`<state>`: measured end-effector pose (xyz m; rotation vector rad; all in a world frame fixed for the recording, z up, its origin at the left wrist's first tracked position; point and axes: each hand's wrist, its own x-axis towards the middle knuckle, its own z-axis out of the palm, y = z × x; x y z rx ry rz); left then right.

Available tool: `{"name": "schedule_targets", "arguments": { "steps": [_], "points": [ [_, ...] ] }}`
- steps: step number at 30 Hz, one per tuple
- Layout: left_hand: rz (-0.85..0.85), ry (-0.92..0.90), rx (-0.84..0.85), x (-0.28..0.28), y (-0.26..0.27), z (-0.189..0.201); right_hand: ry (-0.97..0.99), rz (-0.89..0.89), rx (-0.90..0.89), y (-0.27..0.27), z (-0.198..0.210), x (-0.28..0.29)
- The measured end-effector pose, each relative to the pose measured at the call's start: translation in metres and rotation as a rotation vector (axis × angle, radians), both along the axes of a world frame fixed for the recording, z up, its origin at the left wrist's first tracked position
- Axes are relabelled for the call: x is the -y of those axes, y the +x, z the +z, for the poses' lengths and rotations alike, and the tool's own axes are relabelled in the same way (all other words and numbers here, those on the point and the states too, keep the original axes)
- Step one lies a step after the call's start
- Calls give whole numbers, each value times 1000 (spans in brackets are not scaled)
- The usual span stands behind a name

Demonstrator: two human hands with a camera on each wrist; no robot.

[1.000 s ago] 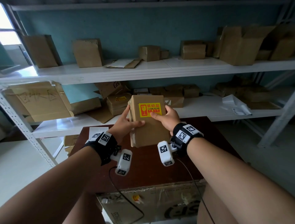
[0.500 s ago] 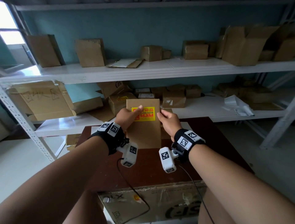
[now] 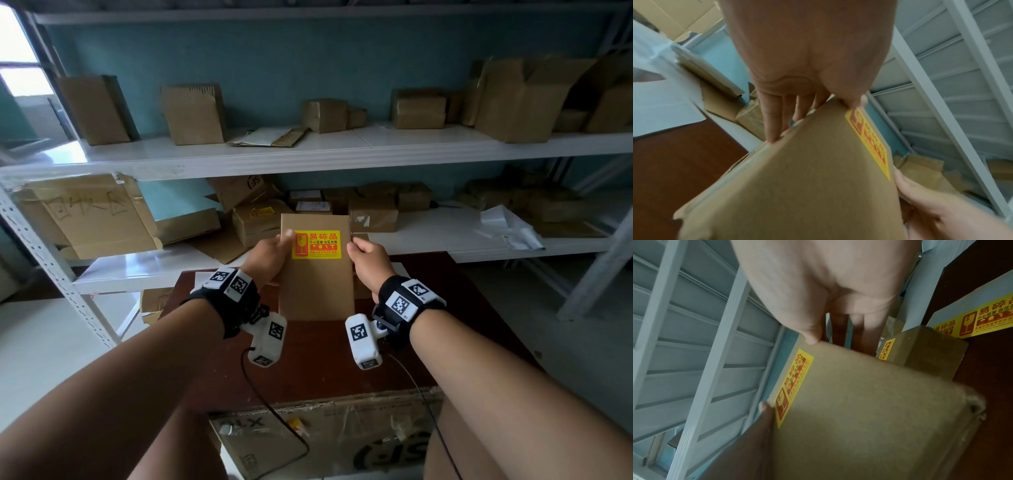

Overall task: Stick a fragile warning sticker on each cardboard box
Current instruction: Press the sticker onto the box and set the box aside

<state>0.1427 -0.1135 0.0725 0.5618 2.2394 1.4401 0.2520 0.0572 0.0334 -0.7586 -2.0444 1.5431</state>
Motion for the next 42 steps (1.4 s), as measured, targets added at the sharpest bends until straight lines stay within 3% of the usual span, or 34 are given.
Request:
{"name": "schedule_targets", "arguments": {
  "steps": [3, 7, 12, 16, 24, 30, 36, 42],
  "points": [
    [34, 84, 102, 6, 0, 0, 3, 22, -7, 1, -2, -3],
    [-10, -23, -36, 0, 3, -5, 53, 41, -7, -3, -5, 1],
    [72, 36, 0, 4, 0, -7, 76, 46, 33, -4, -5, 2],
    [-63, -33, -74, 2, 4, -14, 125, 87, 124, -8, -11, 0],
    [-147, 22, -67, 6, 3, -19, 92, 113, 65, 1, 3, 1],
    [-121, 145, 133, 9, 4, -17, 225, 50, 126, 0, -2, 5],
    [-253, 117, 99, 22, -10, -30, 4, 61, 19, 2, -7, 4],
    [-288, 118, 122, 16, -15, -40, 93, -28, 211, -8, -5, 1]
  ]
}}
